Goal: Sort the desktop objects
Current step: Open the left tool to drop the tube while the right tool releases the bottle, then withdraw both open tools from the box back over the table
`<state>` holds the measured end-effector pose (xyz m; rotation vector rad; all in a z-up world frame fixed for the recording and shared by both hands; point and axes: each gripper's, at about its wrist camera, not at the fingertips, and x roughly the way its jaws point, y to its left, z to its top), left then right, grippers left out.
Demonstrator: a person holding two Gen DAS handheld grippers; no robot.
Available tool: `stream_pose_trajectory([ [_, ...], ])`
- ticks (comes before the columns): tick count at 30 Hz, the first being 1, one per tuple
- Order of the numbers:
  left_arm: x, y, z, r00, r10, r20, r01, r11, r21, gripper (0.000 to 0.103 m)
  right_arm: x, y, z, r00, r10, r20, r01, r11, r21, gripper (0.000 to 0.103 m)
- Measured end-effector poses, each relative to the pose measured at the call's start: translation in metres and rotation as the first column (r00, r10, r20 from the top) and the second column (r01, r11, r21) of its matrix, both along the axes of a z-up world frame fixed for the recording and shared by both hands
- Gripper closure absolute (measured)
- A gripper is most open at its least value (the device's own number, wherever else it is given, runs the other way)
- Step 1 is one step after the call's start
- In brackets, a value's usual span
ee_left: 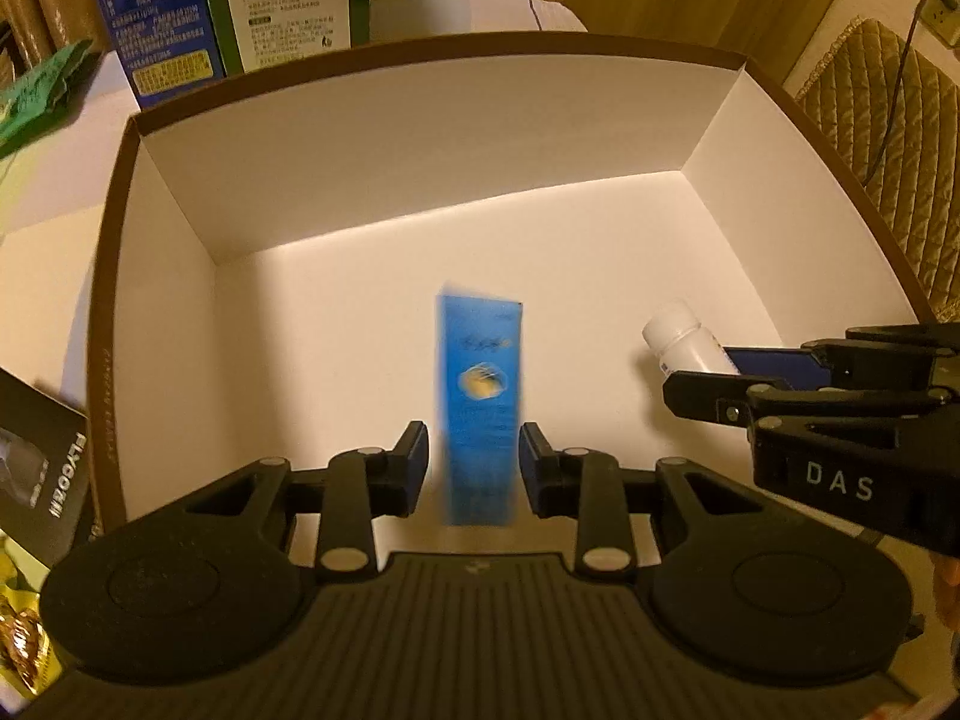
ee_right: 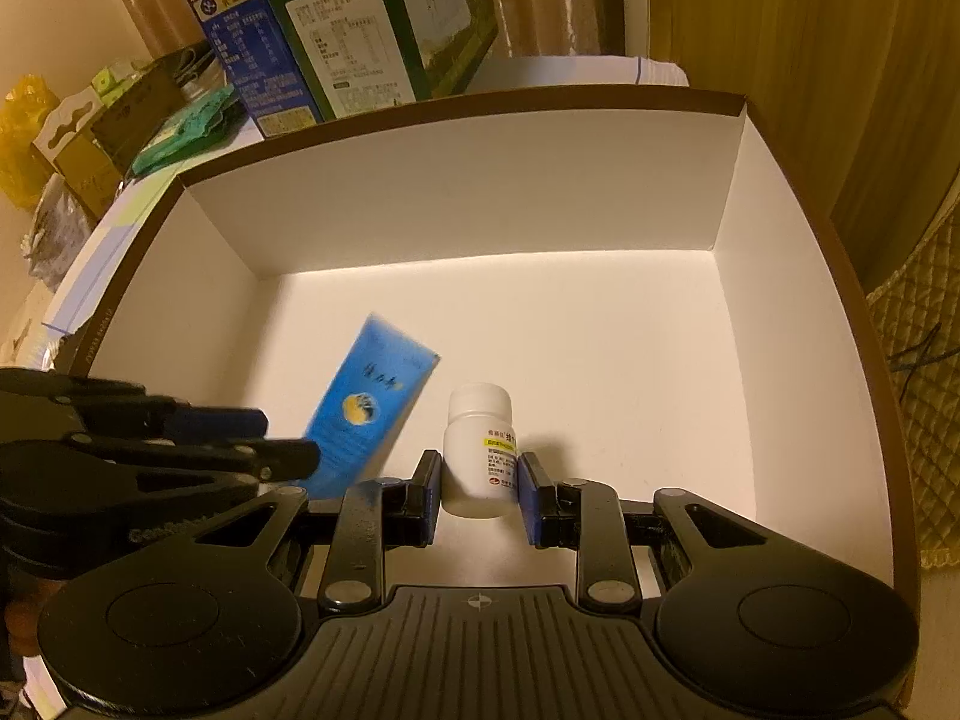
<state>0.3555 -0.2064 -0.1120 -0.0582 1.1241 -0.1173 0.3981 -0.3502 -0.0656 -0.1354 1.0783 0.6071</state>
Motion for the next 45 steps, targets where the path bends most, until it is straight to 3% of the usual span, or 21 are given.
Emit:
stream_pose_trajectory([
  [7,-0.004,0.003,0.003,1.000,-0.008,0.013,0.008,0.999,0.032,0.074,-0.003,0.005,-0.001,1.000,0.012,-0.010,-0.011,1.000,0.013,0.079],
  [11,-0.007,0.006,0.009,1.000,-0.009,0.026,0.008,0.999,0.039,0.066,-0.007,0.008,0.002,1.000,0.023,0.006,-0.023,1.000,0.014,0.077],
  [12,-0.008,0.006,0.010,0.999,-0.012,0.032,0.011,0.999,0.043,0.066,-0.007,0.008,0.003,1.000,0.024,0.012,-0.024,1.000,0.010,0.072],
  [15,-0.012,0.007,0.014,0.999,-0.024,0.042,0.022,0.998,0.051,0.059,-0.010,0.006,0.006,0.999,0.018,0.030,-0.018,1.000,0.005,0.044],
  [23,-0.024,0.012,0.023,0.996,-0.044,0.073,0.039,0.997,0.069,0.043,-0.020,-0.003,0.017,0.999,-0.003,0.049,0.003,1.000,-0.001,0.019],
  [27,-0.031,0.017,0.029,0.994,-0.044,0.098,0.036,0.996,0.082,0.030,-0.026,-0.008,0.026,0.998,-0.011,0.069,0.010,1.000,0.005,0.009],
  [36,-0.049,0.019,0.048,0.988,-0.050,0.144,0.039,0.996,0.075,0.023,-0.045,-0.013,0.048,0.991,-0.038,0.127,0.034,0.999,0.032,0.002],
  [45,-0.083,0.028,0.071,0.976,-0.059,0.208,0.050,0.997,0.052,0.016,-0.076,-0.016,0.068,0.981,-0.064,0.183,0.051,0.996,0.076,0.002],
])
